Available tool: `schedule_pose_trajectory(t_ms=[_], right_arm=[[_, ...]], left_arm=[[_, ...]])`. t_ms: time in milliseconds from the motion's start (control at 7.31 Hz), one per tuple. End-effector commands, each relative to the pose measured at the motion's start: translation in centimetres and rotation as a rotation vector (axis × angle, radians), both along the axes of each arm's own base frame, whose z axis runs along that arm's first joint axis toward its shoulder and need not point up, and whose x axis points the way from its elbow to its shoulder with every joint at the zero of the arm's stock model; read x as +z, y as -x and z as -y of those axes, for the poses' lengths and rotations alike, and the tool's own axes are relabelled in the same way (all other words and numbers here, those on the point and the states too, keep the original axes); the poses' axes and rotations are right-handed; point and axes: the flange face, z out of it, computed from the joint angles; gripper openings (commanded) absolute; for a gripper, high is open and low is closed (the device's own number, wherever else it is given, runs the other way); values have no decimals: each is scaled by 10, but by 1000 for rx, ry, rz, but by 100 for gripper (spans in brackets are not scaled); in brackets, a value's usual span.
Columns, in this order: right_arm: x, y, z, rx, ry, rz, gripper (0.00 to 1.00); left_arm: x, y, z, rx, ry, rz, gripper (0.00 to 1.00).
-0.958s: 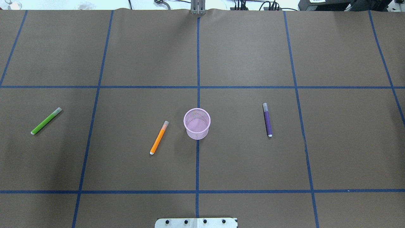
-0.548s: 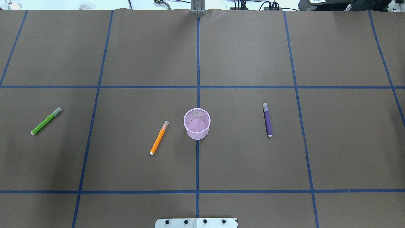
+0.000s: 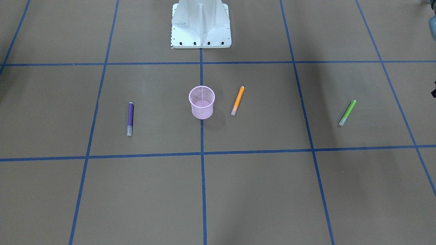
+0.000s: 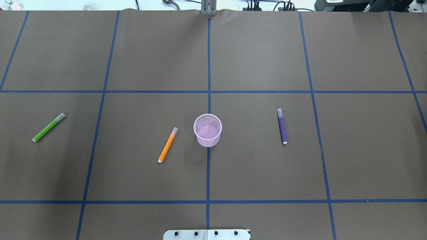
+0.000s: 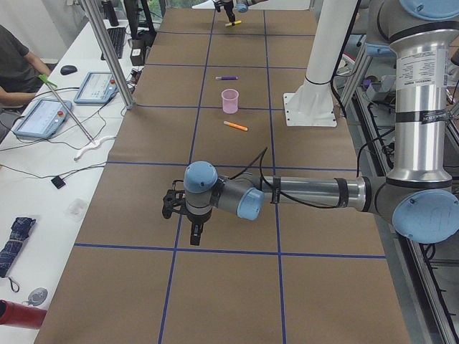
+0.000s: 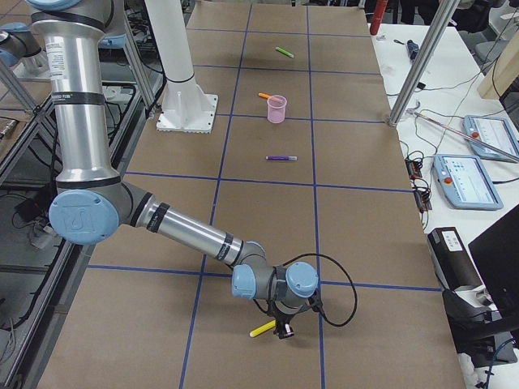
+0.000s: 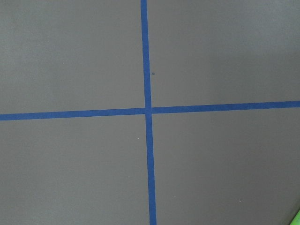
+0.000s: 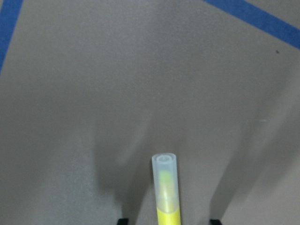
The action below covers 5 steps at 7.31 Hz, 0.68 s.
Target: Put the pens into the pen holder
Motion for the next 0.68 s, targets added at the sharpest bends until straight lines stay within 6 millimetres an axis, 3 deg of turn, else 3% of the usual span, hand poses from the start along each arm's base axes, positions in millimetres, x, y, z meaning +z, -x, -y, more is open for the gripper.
schedule_pose_trajectory(t_ms=[0,137,274,411,548], right_arm=[[0,0,0,0,1,0,21],[1,0,-1,0,4,-2,0],[-2,0,1,3,-3,2,0],[-24,2,13,16,-39,16,0],[-67,4,30,102,-61,26,0]], left_arm=[[-1,0,0,0,-2,0,100],[-1,0,0,0,-2,0,100],[-2,0,0,0,-3,0,100],[-3,0,0,0,-6,-1,100],[-5,0,1,0,-15,-2,100]])
